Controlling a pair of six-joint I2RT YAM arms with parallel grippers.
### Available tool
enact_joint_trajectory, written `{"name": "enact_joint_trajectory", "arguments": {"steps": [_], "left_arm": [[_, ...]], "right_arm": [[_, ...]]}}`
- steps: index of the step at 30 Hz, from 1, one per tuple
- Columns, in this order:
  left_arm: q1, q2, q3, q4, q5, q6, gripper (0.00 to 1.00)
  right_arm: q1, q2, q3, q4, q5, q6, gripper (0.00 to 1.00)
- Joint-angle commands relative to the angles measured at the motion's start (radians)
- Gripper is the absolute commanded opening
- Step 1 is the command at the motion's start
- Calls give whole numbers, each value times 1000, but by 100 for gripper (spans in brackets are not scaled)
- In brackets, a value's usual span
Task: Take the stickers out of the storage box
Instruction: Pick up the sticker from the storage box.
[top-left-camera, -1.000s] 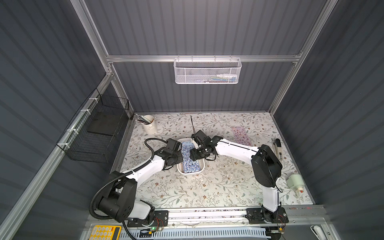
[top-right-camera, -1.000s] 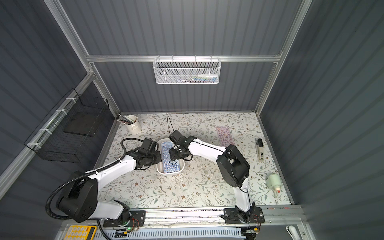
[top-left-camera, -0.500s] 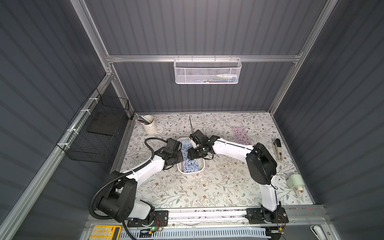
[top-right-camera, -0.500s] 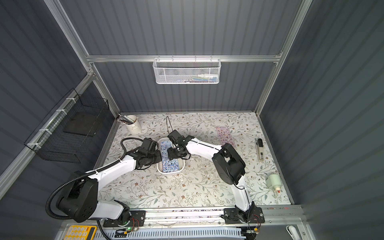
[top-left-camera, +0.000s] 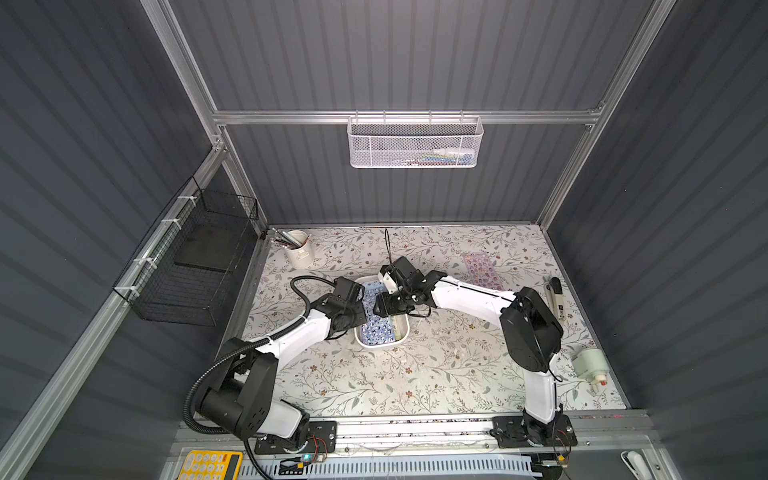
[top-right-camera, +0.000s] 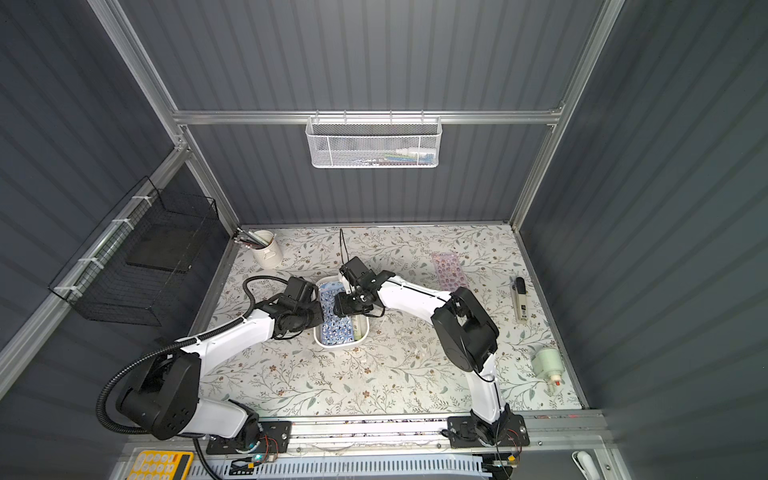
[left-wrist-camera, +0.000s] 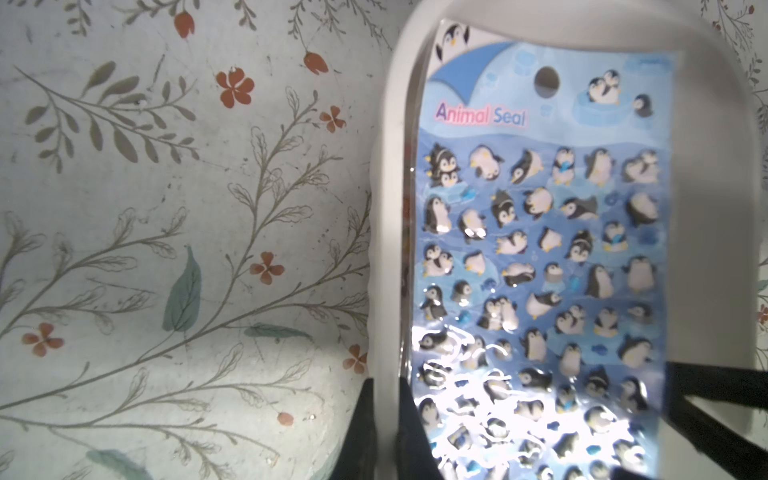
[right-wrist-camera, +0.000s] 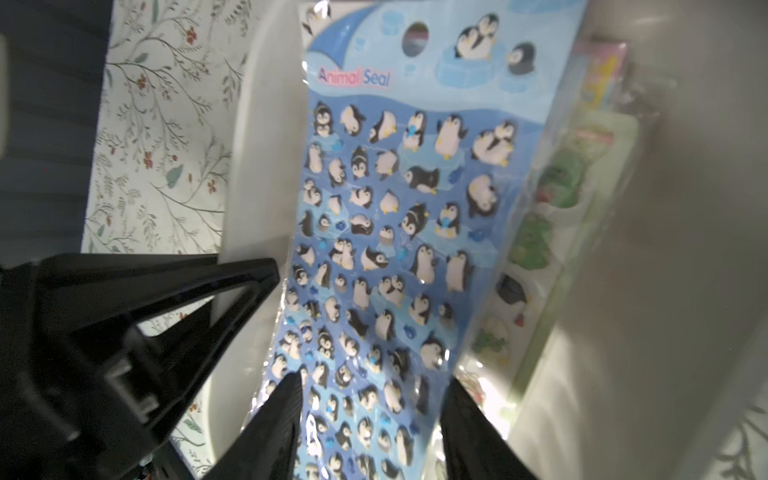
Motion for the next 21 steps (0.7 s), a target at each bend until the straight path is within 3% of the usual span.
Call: {"name": "enact_joint_trajectory", "arguments": {"steps": [1,8,21], "left_arm": [[-2,6,11,30,5,7,0],[-2,9,14,29,4,7,0],[-2,5,16,20,-1,11,0]], "right_arm": [[0,-41,-18,45,-49,10,51],[-1,-50,-29,77,-129,28,40],[-18,-53,-28,45,-100,29,19]]}}
